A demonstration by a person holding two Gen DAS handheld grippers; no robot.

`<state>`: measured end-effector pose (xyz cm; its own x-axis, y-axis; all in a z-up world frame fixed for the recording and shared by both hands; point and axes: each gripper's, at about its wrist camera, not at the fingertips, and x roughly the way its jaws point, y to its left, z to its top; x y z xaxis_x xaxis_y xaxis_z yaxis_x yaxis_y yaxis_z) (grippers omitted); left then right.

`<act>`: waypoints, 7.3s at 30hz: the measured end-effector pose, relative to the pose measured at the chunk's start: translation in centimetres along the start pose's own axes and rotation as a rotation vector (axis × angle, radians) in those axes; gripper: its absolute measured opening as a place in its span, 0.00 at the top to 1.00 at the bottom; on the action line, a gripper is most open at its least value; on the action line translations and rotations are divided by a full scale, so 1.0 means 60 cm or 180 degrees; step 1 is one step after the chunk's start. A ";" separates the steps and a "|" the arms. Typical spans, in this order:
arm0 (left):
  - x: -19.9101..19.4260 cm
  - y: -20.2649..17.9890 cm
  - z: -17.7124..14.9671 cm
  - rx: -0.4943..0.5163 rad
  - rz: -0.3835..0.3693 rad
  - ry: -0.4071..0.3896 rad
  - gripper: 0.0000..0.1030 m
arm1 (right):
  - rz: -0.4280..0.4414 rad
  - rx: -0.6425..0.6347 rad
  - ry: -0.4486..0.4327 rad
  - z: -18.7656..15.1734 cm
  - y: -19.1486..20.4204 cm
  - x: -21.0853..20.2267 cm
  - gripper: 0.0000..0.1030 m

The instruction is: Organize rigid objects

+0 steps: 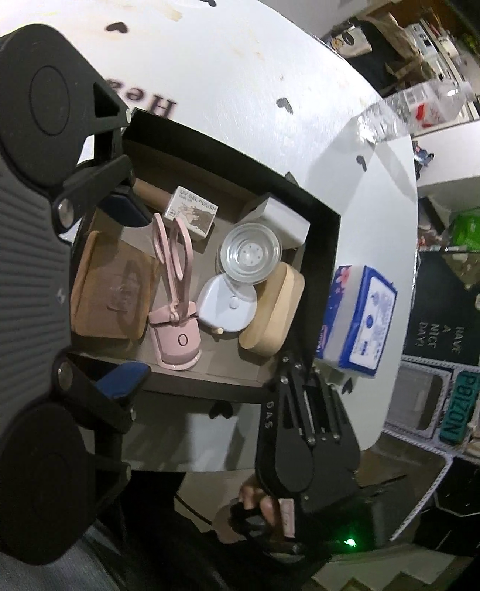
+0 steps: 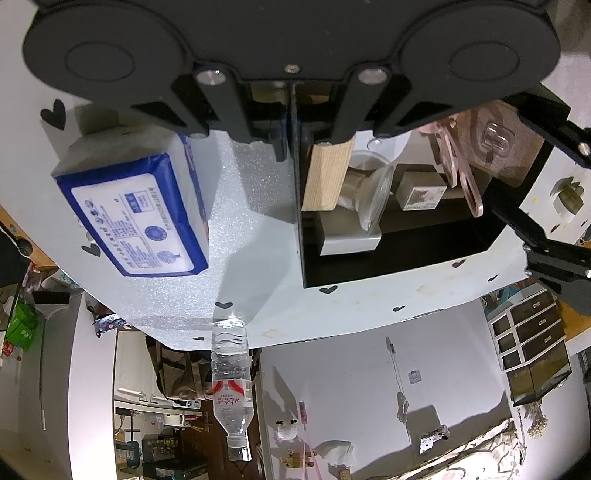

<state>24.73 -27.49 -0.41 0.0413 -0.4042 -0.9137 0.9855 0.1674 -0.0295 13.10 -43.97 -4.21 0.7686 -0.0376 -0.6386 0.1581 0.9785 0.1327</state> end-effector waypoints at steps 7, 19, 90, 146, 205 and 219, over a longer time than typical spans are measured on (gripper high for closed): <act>-0.032 -0.020 -0.013 -0.0164 -0.0004 -0.0174 0.08 | -0.0004 0.0003 0.0011 0.001 0.001 0.001 0.95; -0.087 -0.054 -0.059 -0.0491 0.0203 -0.0577 0.00 | -0.0062 0.0023 0.0033 0.003 0.005 0.004 0.95; -0.078 0.137 -0.425 -0.3875 0.3083 -0.2002 0.37 | -0.0417 0.0063 0.0026 0.008 0.032 -0.012 0.92; -0.003 -0.046 -0.030 -0.0898 0.0352 -0.1750 0.38 | -0.0137 0.0084 -0.0015 0.000 0.011 -0.010 0.95; -0.071 -0.056 -0.088 -0.1862 0.0542 -0.1693 0.00 | -0.0162 0.0074 -0.0062 0.009 0.016 -0.019 0.95; -0.094 -0.104 -0.149 -0.2174 0.1101 -0.2071 0.00 | -0.0164 -0.0046 -0.0628 0.015 0.030 -0.131 0.68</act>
<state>16.89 -18.23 1.33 0.5907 -0.6146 -0.5229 0.6050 0.7661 -0.2170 7.91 -42.11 1.72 0.8665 -0.1255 -0.4831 0.1927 0.9770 0.0918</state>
